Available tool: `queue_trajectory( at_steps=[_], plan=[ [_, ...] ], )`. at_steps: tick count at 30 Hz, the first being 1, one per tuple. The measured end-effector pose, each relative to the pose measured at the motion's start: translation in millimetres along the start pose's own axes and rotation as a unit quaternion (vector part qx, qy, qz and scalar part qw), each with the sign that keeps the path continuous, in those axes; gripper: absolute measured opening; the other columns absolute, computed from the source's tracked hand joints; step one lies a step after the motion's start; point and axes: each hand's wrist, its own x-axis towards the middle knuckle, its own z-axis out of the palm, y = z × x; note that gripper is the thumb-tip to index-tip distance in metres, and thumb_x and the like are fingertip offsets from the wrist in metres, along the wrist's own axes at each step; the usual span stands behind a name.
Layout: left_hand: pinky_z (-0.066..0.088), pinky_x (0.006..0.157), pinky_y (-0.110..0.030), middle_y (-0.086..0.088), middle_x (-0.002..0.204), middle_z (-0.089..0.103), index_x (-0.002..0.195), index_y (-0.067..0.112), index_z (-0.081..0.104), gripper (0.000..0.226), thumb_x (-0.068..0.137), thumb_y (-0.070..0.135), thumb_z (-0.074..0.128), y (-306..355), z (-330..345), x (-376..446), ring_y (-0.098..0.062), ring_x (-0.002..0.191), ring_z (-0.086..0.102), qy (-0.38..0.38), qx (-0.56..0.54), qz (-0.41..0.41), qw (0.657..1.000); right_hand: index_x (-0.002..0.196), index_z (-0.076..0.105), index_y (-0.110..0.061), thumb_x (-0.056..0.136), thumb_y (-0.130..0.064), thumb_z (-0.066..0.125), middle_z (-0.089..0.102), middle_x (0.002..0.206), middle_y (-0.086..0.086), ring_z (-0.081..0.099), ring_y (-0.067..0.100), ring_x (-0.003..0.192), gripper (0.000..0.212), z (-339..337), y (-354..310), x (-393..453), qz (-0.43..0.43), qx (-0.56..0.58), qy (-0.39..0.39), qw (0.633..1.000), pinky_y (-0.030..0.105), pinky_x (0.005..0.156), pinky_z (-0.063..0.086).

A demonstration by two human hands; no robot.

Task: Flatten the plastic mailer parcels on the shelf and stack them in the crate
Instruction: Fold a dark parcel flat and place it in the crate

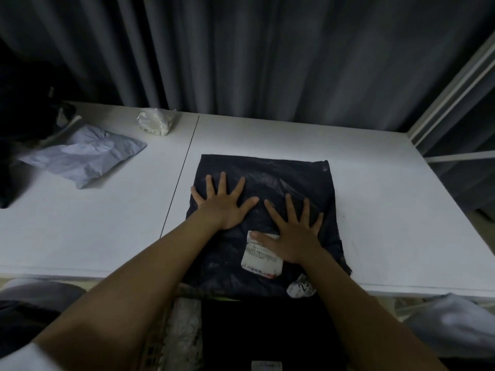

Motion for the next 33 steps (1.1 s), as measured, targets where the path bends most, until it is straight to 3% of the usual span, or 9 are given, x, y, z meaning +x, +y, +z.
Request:
queue_trajectory(
  at_steps=[5,8,10,15,25,29,33],
  plan=[
    [-0.015,0.107,-0.067,0.001,0.155,-0.030,0.145,0.047,-0.019,0.074,0.083,0.079,0.004,-5,40,-28,-0.033,0.140,-0.031,0.023,0.025,0.023,0.999,0.141,-0.020,-0.055,0.061,-0.095,0.007,-0.028,0.156,-0.001,-0.030,0.041,0.139,0.094,-8,-2,9,0.009,-0.013,0.017,1.000,0.069,0.105,-0.016],
    [-0.014,0.105,-0.068,0.000,0.157,-0.026,0.144,0.049,-0.018,0.082,0.071,0.083,-0.010,-10,56,-28,-0.034,0.141,-0.028,0.099,0.031,0.025,0.994,0.146,-0.016,-0.047,0.057,-0.093,-0.011,-0.025,0.157,0.004,-0.029,0.045,0.138,0.101,-6,-5,0,0.016,-0.077,0.098,0.992,0.069,0.103,-0.020],
    [-0.018,0.103,-0.068,-0.001,0.157,-0.026,0.145,0.049,-0.016,0.083,0.069,0.082,-0.012,-8,56,-28,-0.036,0.140,-0.029,0.126,0.040,0.024,0.991,0.148,-0.013,-0.044,0.062,-0.088,-0.012,-0.021,0.159,0.005,-0.026,0.047,0.138,0.096,-1,-6,-11,0.033,-0.093,0.147,0.984,0.068,0.103,-0.020],
    [-0.014,0.104,-0.069,-0.001,0.158,-0.022,0.145,0.049,-0.016,0.074,0.080,0.081,0.002,-8,56,-29,-0.036,0.142,-0.024,0.121,0.031,0.019,0.992,0.144,-0.017,-0.051,0.073,-0.088,0.010,-0.021,0.159,0.001,-0.022,0.042,0.142,0.085,15,0,-22,0.070,0.011,0.083,0.994,0.067,0.109,-0.014],
    [-0.013,0.105,-0.069,-0.001,0.159,-0.020,0.146,0.050,-0.014,0.072,0.082,0.079,0.007,-7,55,-28,-0.035,0.142,-0.024,0.103,0.035,0.012,0.994,0.144,-0.016,-0.052,0.068,-0.089,0.005,-0.021,0.159,0.000,-0.024,0.042,0.141,0.087,17,0,-21,0.071,0.011,0.074,0.995,0.067,0.108,-0.015],
    [-0.013,0.106,-0.069,-0.002,0.159,-0.020,0.146,0.049,-0.012,0.073,0.083,0.079,0.008,-7,53,-28,-0.036,0.142,-0.024,0.092,0.035,0.006,0.995,0.144,-0.016,-0.052,0.074,-0.088,0.014,-0.022,0.158,0.001,-0.023,0.042,0.141,0.085,11,0,-18,0.068,0.019,0.039,0.997,0.067,0.107,-0.015],
    [-0.011,0.107,-0.068,-0.008,0.160,-0.014,0.150,0.041,-0.008,0.072,0.088,0.073,0.009,-2,48,-44,-0.041,0.142,-0.020,0.137,0.060,-0.018,0.989,0.147,-0.014,-0.048,0.080,-0.083,0.019,-0.024,0.158,0.003,-0.020,0.043,0.142,0.082,-8,5,-36,0.048,-0.010,0.022,0.999,0.065,0.108,-0.015]
  ],
)
